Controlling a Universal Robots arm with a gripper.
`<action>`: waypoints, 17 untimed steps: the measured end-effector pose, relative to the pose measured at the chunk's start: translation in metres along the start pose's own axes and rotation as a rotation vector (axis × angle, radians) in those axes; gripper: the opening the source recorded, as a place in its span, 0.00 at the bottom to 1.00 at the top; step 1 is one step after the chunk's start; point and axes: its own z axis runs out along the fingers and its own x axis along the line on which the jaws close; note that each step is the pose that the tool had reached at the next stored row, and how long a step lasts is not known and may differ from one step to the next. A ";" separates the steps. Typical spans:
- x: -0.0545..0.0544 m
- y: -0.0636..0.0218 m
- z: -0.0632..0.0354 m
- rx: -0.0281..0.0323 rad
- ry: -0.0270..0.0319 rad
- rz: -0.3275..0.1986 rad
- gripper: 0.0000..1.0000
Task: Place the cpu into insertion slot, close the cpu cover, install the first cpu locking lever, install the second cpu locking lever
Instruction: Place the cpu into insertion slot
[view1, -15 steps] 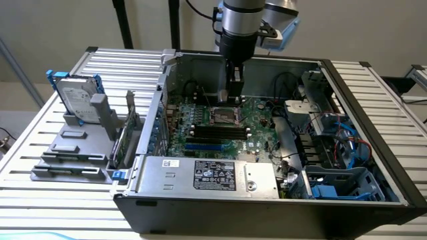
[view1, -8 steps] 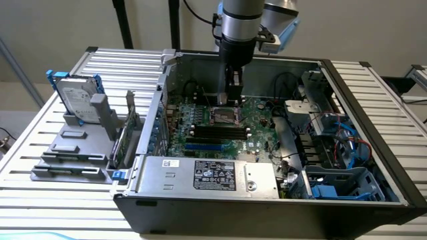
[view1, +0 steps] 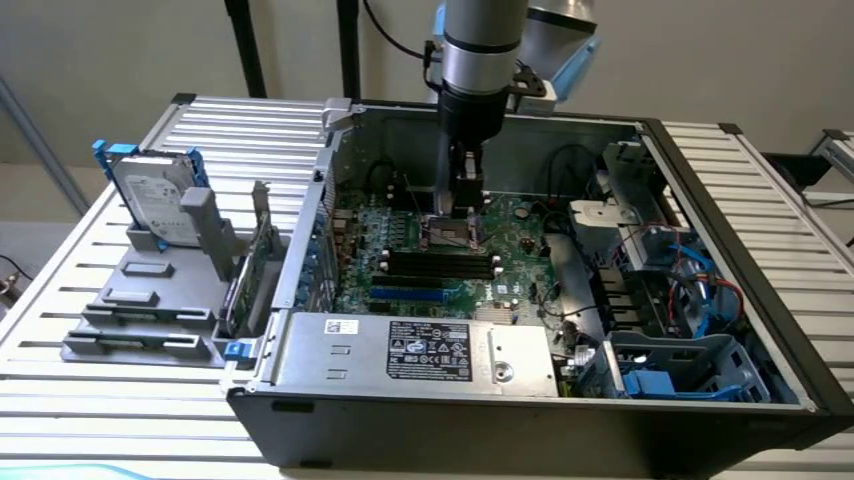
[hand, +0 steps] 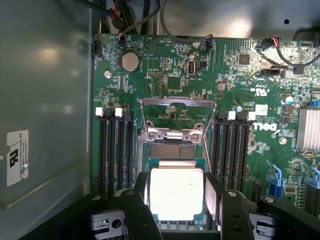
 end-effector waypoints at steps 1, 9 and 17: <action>0.000 0.0000 0.0018 0.0000 0.0001 0.000 0.54; 0.000 -0.0002 0.0164 0.0000 0.0000 0.000 0.54; 0.000 -0.0003 0.0310 0.0003 0.0000 0.000 0.54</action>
